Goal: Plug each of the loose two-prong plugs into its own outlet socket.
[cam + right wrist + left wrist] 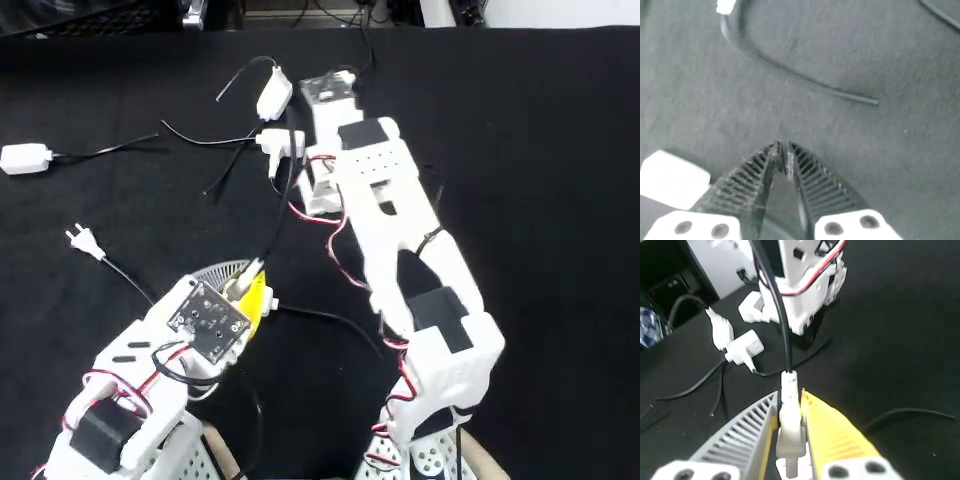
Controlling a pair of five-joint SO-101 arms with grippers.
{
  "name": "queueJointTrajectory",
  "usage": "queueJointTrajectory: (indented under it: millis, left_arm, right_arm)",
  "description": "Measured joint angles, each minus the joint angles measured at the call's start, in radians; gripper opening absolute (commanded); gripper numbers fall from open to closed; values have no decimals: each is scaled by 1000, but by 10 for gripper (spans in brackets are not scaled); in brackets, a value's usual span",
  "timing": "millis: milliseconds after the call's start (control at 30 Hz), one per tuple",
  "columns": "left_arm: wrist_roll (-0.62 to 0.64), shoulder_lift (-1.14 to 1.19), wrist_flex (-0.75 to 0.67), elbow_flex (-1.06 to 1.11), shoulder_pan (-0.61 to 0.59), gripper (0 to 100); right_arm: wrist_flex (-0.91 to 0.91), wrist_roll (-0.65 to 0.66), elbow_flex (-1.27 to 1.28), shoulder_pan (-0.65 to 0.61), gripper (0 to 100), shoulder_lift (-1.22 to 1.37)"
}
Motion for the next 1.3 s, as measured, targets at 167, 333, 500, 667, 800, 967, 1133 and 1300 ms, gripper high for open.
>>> queueJointTrajectory:
  millis: [167,333,500,667,800,967,1133,1300]
  left_arm:
    - [5,-3,-37,8,0,29]
    - [5,-3,-44,35,11,29]
    - [2,-2,-44,63,38,29]
    - [2,-2,-98,75,38,29]
    - [2,0,-184,140,38,29]
    - [0,0,-290,224,20,30]
    - [0,3,-428,313,-51,30]
    - [0,3,-473,336,-63,30]
  right_arm:
    - [94,63,-38,-89,11,0]
    - [106,69,-32,-152,11,-57]
    - [107,129,68,-201,11,-215]
    - [107,141,158,-206,12,-367]
    - [107,161,201,-206,12,-420]
    - [107,180,204,-206,12,-423]
    - [95,183,204,-222,12,-430]
    - [87,183,204,-245,12,-430]
